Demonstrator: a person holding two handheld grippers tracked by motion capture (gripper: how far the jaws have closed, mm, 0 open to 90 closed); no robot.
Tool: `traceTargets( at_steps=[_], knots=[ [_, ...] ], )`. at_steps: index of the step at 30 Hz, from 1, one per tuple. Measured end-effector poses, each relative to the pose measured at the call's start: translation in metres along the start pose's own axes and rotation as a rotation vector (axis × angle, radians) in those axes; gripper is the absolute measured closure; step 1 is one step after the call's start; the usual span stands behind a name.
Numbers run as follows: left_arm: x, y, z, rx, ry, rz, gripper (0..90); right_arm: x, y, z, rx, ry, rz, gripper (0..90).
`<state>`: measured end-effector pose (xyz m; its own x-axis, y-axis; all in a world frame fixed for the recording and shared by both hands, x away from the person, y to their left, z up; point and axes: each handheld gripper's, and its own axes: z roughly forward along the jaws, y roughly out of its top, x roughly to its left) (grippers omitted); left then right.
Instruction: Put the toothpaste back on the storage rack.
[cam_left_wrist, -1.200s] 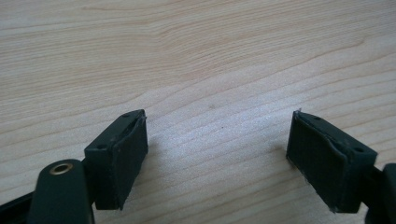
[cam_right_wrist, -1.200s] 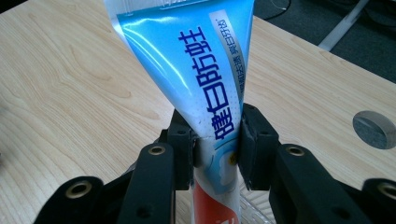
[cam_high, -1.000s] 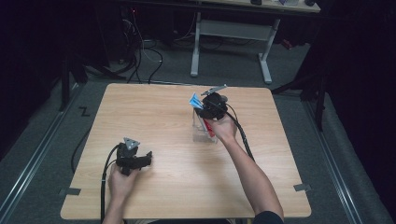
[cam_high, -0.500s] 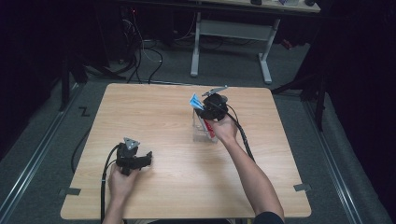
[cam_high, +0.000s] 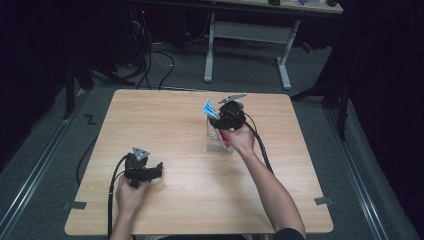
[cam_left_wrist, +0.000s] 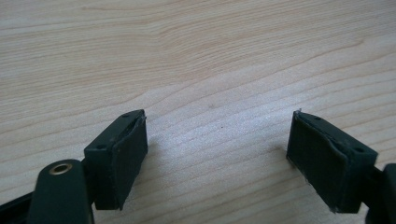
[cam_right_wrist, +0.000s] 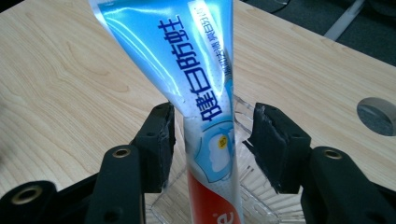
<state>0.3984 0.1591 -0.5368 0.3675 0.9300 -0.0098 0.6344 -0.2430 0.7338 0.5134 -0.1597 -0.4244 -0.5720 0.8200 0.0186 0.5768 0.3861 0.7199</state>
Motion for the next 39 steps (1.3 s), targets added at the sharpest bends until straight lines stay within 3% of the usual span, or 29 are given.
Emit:
traceTargets(
  at_steps=[4, 21, 25, 39],
  knots=[
    [0.000, 0.000, 0.000, -0.001, 0.000, 0.000, 20.7, -0.002, 0.000, -0.003, -0.012, 0.015, 0.007, 48.0],
    [0.000, 0.000, 0.000, -0.001, 0.000, 0.000, 20.7, -0.007, -0.005, -0.017, -0.031, -0.004, -0.007, 46.5],
    [0.000, 0.000, 0.000, -0.001, 0.000, 0.000, 20.6, -0.011, -0.010, -0.018, -0.042, 0.011, 0.021, 46.0],
    [0.000, 0.000, 0.000, -0.001, 0.000, 0.000, 20.6, -0.017, -0.020, -0.028, -0.050, -0.008, 0.039, 46.5]
  ],
)
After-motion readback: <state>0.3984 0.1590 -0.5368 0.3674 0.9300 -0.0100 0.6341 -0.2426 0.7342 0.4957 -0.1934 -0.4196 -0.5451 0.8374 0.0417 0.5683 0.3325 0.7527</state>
